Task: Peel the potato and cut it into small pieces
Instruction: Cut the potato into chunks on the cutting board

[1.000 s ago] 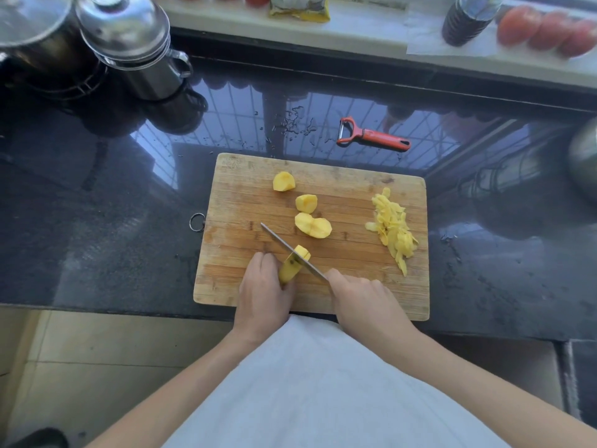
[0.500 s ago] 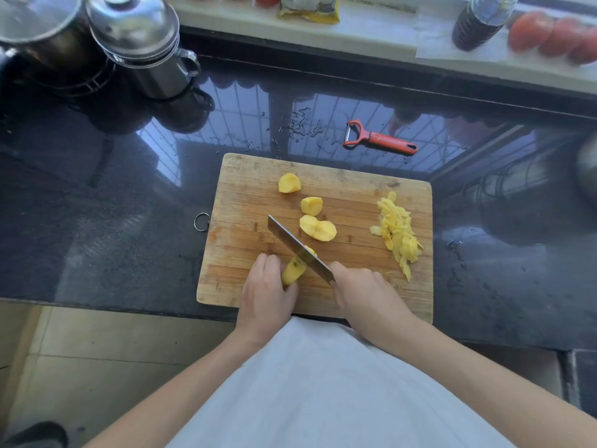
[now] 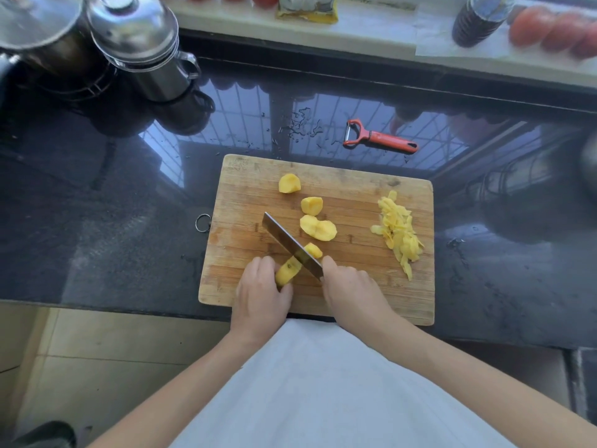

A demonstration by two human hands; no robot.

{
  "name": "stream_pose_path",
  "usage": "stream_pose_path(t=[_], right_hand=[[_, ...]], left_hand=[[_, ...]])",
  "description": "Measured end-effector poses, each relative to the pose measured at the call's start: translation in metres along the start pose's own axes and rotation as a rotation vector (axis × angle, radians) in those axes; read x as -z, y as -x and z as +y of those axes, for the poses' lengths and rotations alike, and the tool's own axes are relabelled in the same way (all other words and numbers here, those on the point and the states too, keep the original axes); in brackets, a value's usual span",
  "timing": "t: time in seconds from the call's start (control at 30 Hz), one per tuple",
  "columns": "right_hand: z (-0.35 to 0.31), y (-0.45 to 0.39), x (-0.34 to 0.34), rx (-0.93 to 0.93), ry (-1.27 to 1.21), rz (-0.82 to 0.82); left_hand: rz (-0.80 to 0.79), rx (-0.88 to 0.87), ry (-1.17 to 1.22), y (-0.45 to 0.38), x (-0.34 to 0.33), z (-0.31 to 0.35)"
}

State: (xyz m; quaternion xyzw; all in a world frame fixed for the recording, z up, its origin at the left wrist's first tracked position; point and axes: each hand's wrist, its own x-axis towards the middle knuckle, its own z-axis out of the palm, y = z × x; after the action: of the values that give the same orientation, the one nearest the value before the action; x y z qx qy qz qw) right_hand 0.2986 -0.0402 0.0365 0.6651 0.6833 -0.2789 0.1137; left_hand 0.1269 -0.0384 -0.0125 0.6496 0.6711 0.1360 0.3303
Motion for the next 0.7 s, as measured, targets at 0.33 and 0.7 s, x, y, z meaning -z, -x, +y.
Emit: stream_pose_path(t=[0.33,0.7], right_hand=[[0.011,0.005,0.019,-0.021,-0.146,0.026],[0.015,0.022,0.017,-0.113,-0.225,-0.016]], left_hand=[[-0.068,0.154,-0.275,-0.005,0.036,-0.016],[-0.512,-0.500,-0.348,-0.035,0.070,-0.044]])
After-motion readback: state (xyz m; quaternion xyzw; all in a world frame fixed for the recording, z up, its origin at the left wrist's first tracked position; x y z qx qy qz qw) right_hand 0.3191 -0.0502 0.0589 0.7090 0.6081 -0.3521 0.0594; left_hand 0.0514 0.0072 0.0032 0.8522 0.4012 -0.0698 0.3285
